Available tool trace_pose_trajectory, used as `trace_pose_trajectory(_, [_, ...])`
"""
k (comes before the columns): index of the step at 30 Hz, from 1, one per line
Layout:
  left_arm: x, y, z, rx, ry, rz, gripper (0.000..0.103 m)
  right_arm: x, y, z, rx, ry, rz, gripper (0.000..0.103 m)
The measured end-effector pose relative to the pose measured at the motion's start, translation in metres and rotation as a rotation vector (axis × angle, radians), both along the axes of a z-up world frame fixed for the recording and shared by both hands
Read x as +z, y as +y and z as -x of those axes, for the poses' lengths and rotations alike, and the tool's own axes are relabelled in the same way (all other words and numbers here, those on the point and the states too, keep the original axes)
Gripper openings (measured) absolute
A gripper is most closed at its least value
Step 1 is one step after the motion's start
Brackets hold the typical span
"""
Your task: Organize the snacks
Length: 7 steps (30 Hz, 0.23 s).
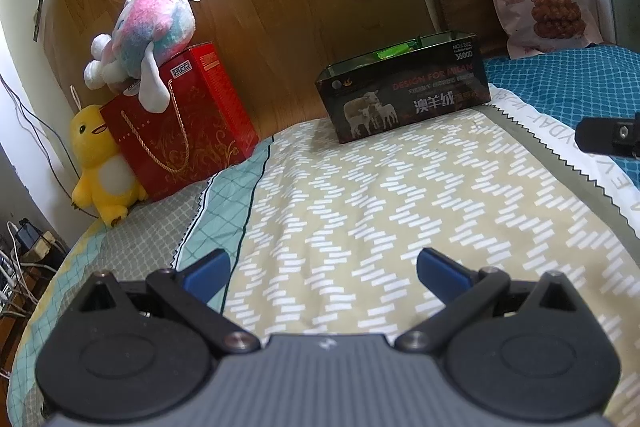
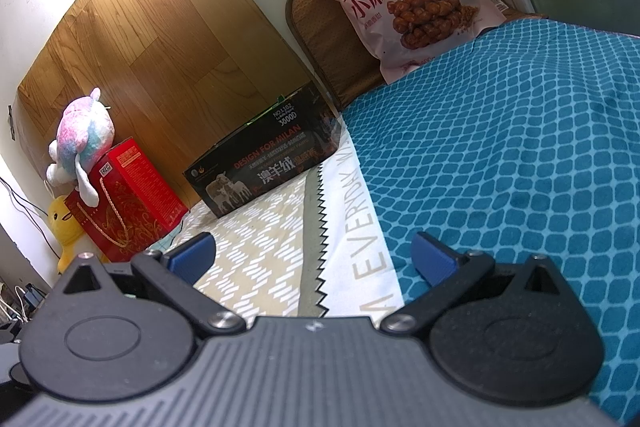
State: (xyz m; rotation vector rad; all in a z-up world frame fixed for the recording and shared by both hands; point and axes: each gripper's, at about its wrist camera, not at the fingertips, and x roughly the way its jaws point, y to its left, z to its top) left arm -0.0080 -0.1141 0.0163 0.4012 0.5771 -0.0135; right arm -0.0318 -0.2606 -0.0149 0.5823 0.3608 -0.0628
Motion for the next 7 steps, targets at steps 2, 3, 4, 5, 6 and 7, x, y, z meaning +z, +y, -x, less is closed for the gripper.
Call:
trace_pose_trajectory(2, [0.0002,0.0001,0.0002,-0.001,-0.002,0.0,0.103,0.0,0.0,0.0,0.0,0.0,0.0,0.103])
trace_pose_trajectory(3, [0.0003,0.0001,0.0007,-0.004,-0.006,0.001,0.103,0.0,0.0,0.0,0.0,0.0,0.0,0.103])
trace_pose_trajectory(4, [0.0006,-0.0003,0.0017,-0.009,-0.009,0.002,0.103,0.0,0.0003,-0.0002,0.0,0.0,0.0,0.103])
trace_pose_trajectory(5, [0.0006,-0.0007,0.002,-0.012,-0.01,0.002,0.103,0.0,0.0,0.0,0.0,0.0,0.0,0.103])
trace_pose_trajectory(6, [0.0006,-0.001,0.002,-0.015,-0.009,0.003,0.103,0.0,-0.0001,0.0,0.0,0.0,0.0,0.103])
trace_pose_trajectory(7, [0.0005,-0.0011,0.0018,-0.017,-0.007,0.006,0.103,0.0001,0.0007,-0.0002,0.0,0.0,0.001,0.103])
